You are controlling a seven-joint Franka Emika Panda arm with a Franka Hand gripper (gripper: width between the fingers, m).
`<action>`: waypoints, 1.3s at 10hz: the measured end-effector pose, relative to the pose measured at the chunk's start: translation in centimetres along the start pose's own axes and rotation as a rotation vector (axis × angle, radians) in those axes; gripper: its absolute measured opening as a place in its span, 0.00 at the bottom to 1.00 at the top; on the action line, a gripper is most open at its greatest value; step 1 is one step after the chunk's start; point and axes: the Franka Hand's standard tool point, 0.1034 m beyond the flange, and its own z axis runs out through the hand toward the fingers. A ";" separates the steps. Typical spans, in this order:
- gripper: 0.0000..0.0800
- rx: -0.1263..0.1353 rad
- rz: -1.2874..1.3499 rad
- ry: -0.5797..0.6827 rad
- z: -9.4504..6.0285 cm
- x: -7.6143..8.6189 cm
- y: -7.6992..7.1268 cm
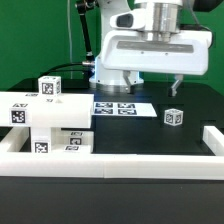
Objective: Assemble chair
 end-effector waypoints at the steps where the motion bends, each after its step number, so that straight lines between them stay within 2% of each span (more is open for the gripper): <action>1: 0.81 0.006 -0.011 0.004 0.0 -0.4 -0.8; 2: 0.81 0.012 0.026 -0.004 0.1 -0.7 -1.4; 3: 0.81 0.016 0.120 -0.024 0.0 -0.6 -1.2; 7: 0.81 0.012 0.095 -0.020 0.1 -0.6 -1.0; 13: 0.81 0.037 -0.123 -0.041 0.5 -3.2 -3.8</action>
Offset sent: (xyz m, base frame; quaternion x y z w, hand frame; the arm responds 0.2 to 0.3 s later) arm 0.0000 0.0000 0.0000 0.0000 0.0000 0.0000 1.0000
